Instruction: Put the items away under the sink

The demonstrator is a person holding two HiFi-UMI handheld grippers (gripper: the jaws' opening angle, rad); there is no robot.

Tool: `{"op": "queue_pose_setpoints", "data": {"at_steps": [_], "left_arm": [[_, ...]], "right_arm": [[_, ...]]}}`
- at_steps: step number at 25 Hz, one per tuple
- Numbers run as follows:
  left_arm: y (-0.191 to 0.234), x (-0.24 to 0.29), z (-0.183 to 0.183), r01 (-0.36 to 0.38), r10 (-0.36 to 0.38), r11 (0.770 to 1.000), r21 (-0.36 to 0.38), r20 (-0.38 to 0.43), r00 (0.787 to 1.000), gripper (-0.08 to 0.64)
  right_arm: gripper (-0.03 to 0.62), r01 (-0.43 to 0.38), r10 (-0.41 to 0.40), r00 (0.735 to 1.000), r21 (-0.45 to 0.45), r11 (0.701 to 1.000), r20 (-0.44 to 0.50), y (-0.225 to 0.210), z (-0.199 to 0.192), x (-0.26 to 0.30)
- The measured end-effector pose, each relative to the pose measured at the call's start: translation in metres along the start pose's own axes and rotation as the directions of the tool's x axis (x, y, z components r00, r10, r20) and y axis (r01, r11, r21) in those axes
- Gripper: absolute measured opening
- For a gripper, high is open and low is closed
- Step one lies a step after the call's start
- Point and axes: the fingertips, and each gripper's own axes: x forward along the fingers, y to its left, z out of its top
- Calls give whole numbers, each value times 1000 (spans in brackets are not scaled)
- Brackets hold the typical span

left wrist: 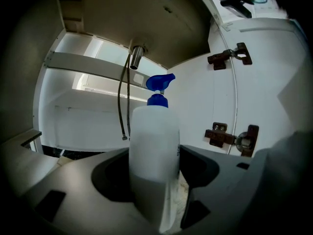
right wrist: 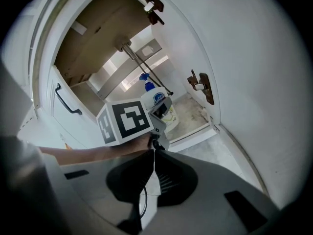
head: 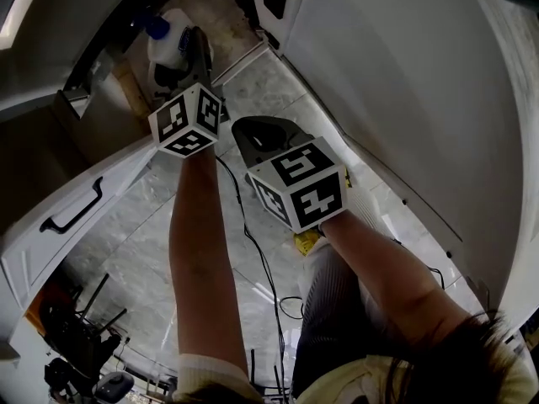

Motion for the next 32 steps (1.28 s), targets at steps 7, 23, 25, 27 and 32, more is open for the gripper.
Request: {"op": "queue_pose_setpoints", "data": {"at_steps": [7, 23, 25, 27, 32], "left_arm": [[-2, 5, -3, 40, -40, 999, 29, -8, 999, 299], [-8, -14, -17, 64, -59, 996, 62, -76, 995, 299], [-9, -16, -19, 65, -58, 995, 74, -88, 994, 299], [-10, -17, -20, 67, -60, 995, 75, -94, 994, 299], [-11, -21, -22, 81, -72, 992, 92, -95, 993, 299]], "right_arm": [[28, 31, -31, 1000, -11, 999, -4, -8, -1, 3], [28, 85, -88, 995, -71, 994, -39, -14, -26, -2], [28, 79, -81, 996, -69, 994, -38, -13, -27, -2], [28, 84, -87, 996, -80, 993, -36, -14, -29, -2], [28, 103, -106, 994, -93, 990, -37, -18, -33, -3]]}}
